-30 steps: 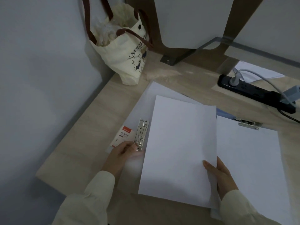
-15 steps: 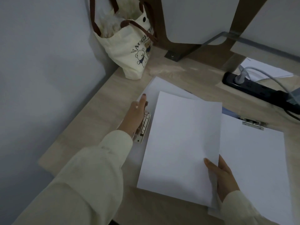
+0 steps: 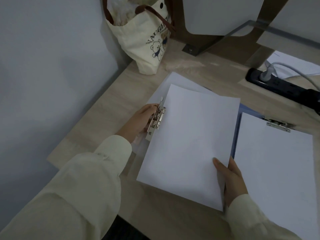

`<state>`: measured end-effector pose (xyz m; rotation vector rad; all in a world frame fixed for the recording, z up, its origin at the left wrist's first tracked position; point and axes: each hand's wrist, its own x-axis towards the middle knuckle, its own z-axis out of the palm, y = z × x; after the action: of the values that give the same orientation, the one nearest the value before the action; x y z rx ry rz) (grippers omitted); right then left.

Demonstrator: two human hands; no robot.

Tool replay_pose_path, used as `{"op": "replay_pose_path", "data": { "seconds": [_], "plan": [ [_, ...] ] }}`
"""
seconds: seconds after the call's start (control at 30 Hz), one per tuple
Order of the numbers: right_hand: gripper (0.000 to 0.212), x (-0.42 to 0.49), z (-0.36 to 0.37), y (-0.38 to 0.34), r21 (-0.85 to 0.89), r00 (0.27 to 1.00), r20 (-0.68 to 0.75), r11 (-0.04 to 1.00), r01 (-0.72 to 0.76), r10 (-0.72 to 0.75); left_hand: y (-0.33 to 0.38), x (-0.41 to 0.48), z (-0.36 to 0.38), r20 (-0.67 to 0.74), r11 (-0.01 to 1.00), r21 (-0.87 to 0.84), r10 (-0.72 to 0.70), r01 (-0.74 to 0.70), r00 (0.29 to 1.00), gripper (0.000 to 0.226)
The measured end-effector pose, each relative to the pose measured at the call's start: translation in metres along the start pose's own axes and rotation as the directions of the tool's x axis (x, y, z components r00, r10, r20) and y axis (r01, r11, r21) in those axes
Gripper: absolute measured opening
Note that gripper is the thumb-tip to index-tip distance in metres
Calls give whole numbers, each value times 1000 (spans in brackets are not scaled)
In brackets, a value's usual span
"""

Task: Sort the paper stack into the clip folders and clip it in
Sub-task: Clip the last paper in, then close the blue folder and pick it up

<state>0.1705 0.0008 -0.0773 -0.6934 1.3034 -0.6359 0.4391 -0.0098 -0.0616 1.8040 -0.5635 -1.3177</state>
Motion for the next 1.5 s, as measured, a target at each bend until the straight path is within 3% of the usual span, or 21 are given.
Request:
{"op": "replay_pose_path", "data": {
  "seconds": [0.23,0.6,0.8,1.13,1.33,1.5],
  "plan": [
    [24,2,3,3,-95,999,-36,995,10,-13,0,-11,-2,74,999,-25,-32,34,997,25],
    [22,4,3,7,-133,999,-46,991,1,-7,-4,-22,-13,121,988,-137,-59,76,991,39],
    [24,2,2,7,-131,999,-43,991,-9,3,-30,-37,-24,182,992,-89,-71,88,981,51],
    [28,2,2,11,-152,998,-64,988,2,-12,-31,-47,-20,138,991,-45,-115,122,984,35],
    [34,3,2,12,-160,997,-79,987,4,-17,-29,-46,-22,123,991,-7,-132,134,984,57],
    [36,3,3,12,-144,996,-82,990,7,-19,-22,-48,-19,113,990,-13,-139,141,984,49]
  ]
}}
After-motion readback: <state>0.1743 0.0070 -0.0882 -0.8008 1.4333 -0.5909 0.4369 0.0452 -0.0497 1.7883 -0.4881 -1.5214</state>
